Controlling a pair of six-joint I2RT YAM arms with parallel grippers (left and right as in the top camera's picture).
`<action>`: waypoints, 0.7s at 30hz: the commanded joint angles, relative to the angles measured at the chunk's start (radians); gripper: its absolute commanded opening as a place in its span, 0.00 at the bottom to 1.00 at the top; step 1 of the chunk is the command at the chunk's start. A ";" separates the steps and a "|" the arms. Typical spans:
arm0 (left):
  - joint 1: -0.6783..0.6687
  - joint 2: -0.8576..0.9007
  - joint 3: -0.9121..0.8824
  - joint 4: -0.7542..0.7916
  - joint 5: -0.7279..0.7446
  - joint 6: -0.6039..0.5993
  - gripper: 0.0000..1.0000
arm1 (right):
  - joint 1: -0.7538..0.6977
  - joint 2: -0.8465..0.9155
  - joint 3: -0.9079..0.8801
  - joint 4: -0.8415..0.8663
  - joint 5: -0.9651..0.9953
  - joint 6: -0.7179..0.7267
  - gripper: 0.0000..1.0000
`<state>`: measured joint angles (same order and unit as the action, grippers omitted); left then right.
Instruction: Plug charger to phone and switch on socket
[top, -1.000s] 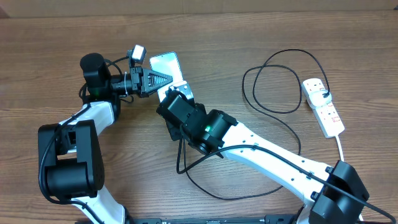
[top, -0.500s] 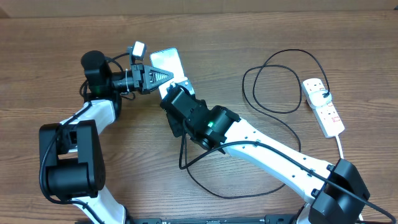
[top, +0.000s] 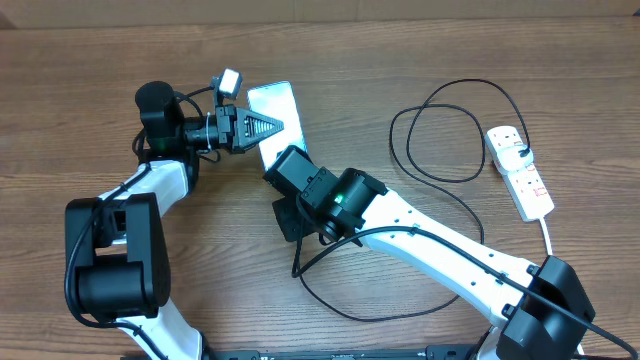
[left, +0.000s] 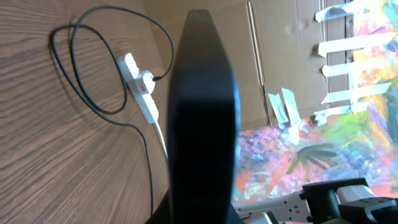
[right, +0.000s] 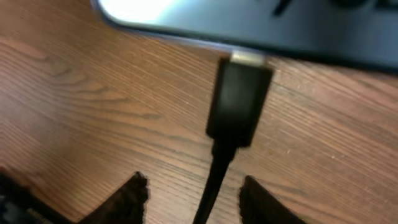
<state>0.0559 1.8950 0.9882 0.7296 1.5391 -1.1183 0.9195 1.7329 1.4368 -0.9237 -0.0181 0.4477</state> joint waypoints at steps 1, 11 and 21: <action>0.003 -0.004 -0.003 0.005 -0.004 0.023 0.04 | 0.002 -0.005 0.031 0.004 -0.003 0.024 0.38; 0.003 -0.004 -0.003 0.005 0.011 0.035 0.04 | 0.001 -0.005 0.031 0.047 0.144 0.019 0.28; 0.003 -0.004 -0.003 0.004 0.041 0.068 0.04 | 0.001 -0.005 0.031 0.111 0.188 0.016 0.06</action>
<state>0.0570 1.8950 0.9882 0.7296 1.5501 -1.0882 0.9195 1.7329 1.4372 -0.8234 0.1318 0.4622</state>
